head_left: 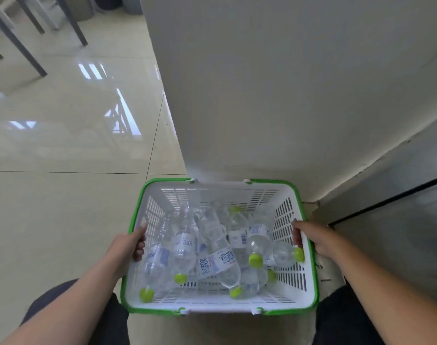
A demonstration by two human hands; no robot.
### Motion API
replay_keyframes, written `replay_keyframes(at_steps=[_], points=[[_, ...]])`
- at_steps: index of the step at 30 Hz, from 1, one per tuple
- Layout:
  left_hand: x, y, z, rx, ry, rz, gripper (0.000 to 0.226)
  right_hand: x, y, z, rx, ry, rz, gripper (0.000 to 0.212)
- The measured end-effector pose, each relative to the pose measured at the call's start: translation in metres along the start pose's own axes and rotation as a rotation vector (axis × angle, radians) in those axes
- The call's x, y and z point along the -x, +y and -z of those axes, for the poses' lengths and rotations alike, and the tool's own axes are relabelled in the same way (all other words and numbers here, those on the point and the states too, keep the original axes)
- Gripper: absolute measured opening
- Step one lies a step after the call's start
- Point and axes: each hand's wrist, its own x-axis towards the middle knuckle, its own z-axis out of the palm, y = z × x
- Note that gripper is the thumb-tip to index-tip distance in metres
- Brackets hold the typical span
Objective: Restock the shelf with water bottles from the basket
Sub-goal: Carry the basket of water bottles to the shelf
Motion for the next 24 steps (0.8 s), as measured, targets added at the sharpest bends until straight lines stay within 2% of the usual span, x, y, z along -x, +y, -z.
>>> replay_keyframes(at_steps=[3,11,17,20,24], points=[[-0.004,0.001,0.003,-0.022,-0.067,0.011,0.042,-0.006,-0.009,-0.002,-0.148,-0.05,-0.049,0.042],[0.0,-0.002,0.002,-0.032,-0.067,0.009,0.047,-0.007,-0.002,-0.004,-0.236,-0.061,-0.041,0.043],[-0.004,-0.004,0.004,0.003,-0.113,-0.012,0.047,0.002,-0.002,0.002,-0.29,-0.192,-0.066,0.043],[0.0,-0.003,0.002,-0.008,-0.106,-0.018,0.046,0.004,-0.003,0.005,-0.274,-0.18,-0.097,0.037],[-0.001,-0.001,0.003,0.007,-0.087,-0.028,0.045,-0.003,-0.007,0.0,-0.282,-0.185,-0.095,0.042]])
